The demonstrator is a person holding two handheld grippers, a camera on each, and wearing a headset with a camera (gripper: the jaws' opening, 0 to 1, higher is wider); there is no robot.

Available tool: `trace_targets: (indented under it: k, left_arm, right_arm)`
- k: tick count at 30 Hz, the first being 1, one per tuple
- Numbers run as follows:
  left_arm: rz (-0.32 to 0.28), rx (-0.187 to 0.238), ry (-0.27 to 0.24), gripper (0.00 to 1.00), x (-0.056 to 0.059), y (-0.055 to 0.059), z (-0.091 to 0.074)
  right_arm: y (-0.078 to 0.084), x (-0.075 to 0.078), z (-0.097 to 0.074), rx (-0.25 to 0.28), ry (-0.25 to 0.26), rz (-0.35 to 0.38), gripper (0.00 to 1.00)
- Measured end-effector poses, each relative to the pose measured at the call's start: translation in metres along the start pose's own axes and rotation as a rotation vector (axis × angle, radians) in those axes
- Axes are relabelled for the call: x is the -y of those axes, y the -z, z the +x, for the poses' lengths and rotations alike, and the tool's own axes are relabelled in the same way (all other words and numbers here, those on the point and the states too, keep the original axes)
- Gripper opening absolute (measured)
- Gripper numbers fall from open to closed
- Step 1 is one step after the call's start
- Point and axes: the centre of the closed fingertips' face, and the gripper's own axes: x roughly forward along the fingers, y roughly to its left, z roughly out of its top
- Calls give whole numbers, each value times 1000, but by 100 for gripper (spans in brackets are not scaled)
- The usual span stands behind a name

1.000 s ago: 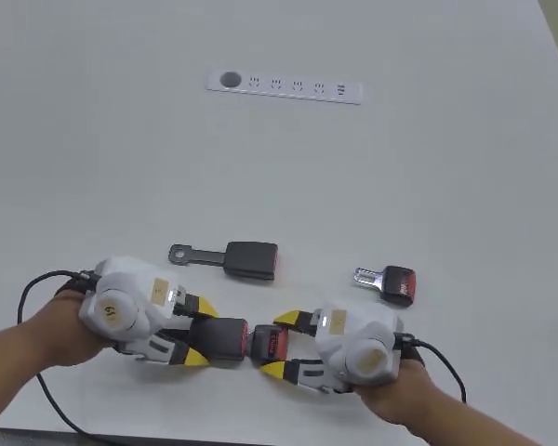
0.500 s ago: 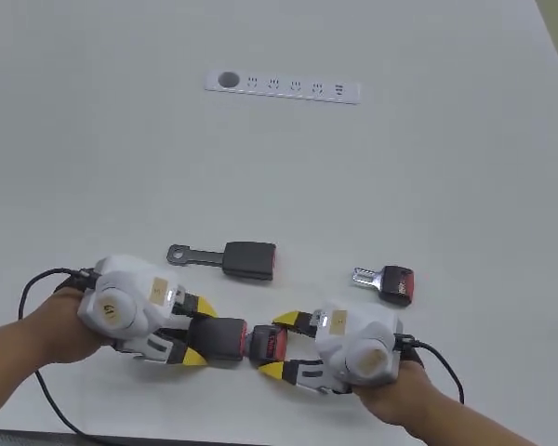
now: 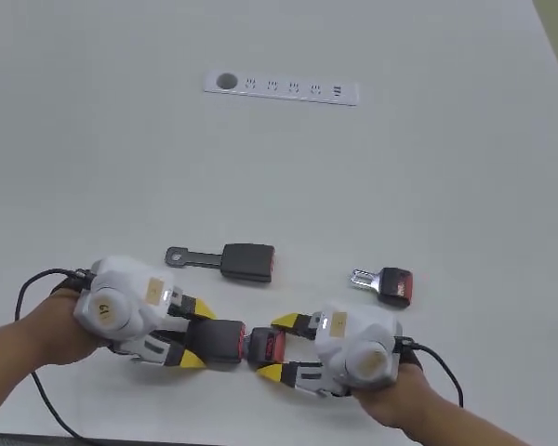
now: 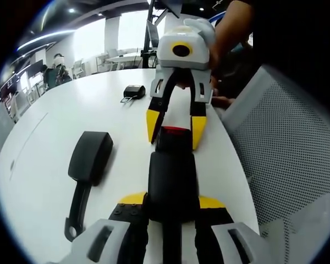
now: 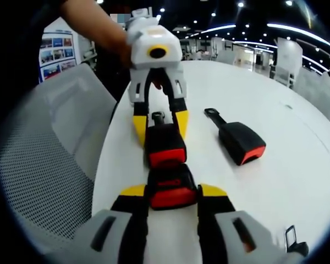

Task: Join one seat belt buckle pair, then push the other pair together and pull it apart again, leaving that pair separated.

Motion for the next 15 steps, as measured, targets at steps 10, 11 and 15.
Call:
trace_targets:
  k: [10, 11, 15]
  left_arm:
    - [-18, 16, -8, 33, 0, 0, -1]
    - [-17, 14, -9, 33, 0, 0, -1]
    - [-1, -7, -5, 33, -1, -1, 0]
  right_arm:
    - [0, 0, 0, 8, 4, 13, 33]
    - [0, 0, 0, 8, 6, 12, 33]
    - [-1, -1, 0, -1, 12, 3, 34]
